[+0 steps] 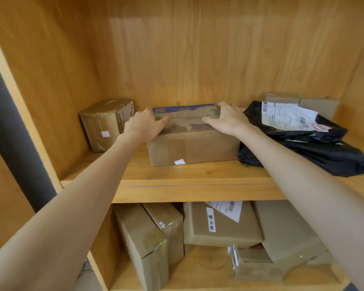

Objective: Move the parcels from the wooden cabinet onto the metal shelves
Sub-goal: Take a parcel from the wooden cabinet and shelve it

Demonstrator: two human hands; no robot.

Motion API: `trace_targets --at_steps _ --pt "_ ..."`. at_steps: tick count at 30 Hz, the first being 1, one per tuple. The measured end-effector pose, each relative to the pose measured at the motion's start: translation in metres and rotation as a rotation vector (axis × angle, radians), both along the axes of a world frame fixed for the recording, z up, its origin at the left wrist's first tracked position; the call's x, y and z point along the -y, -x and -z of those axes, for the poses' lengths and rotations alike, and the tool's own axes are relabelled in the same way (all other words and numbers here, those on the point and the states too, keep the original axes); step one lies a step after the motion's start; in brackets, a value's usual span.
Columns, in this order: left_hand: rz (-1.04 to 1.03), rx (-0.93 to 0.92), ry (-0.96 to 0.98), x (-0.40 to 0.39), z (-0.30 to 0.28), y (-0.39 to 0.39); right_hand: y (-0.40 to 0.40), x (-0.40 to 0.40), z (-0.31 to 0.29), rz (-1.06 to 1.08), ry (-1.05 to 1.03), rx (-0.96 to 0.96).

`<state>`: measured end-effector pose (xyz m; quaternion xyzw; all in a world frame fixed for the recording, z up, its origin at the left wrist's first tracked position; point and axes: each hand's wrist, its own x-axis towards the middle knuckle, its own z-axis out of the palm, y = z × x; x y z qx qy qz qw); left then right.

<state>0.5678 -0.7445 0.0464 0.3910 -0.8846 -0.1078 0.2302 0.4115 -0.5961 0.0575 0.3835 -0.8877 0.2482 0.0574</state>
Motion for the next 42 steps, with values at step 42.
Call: trace_targets --at_steps 42 --pt "0.308 -0.546 -0.346 -0.039 -0.018 -0.142 -0.129 -0.073 -0.017 -0.184 0.679 0.817"
